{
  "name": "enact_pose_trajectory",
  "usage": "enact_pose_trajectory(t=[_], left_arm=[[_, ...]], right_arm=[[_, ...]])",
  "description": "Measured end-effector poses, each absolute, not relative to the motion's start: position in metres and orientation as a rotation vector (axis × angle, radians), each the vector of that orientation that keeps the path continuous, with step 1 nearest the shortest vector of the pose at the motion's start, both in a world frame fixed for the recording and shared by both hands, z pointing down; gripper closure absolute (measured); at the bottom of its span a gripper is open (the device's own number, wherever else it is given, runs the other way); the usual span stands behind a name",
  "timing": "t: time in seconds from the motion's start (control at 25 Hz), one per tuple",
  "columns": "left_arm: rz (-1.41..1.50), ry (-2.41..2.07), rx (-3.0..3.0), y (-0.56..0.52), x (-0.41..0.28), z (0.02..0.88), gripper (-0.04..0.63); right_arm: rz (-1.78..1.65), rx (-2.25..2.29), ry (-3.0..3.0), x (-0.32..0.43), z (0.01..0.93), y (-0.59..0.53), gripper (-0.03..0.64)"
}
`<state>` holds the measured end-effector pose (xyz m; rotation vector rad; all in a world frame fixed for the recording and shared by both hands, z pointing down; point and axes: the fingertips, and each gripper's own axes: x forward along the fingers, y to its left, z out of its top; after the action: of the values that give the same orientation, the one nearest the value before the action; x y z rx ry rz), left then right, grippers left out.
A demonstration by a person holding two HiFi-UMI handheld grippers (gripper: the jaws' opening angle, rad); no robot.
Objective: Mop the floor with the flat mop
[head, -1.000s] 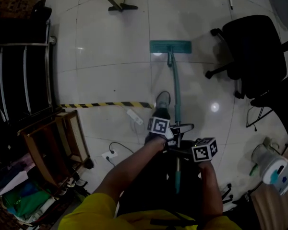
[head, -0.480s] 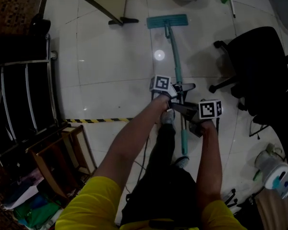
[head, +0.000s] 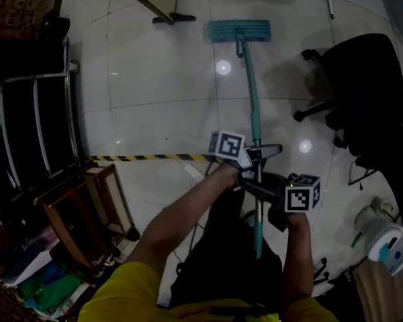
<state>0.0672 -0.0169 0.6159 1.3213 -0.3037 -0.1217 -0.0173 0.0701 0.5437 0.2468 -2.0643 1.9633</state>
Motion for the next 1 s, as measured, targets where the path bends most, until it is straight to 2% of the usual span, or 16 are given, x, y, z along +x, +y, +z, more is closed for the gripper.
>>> enact_pose_trajectory(t=[0.2, 0.4, 0.56, 1.0], left_arm=[[-0.228, -0.279, 1.271, 0.105, 0.114, 0.572, 0.494], [-0.268, -0.316, 1.114, 0.146, 0.126, 0.614, 0.500], [-0.274, -0.322, 1.115, 0.097, 0.107, 0.649, 0.503], [-0.266, -0.320, 1.237, -0.150, 0.031, 0.698, 0.522]], right_arm=[[1.963, 0.174, -1.986, 0.028, 0.504, 0.196, 0.379], [2.011, 0.180, -1.909, 0.044, 0.538, 0.227, 0.373], [1.968, 0.193, -1.922, 0.024, 0.580, 0.179, 0.385], [2.009, 0.350, -2.078, -0.049, 0.631, -0.062, 0.394]])
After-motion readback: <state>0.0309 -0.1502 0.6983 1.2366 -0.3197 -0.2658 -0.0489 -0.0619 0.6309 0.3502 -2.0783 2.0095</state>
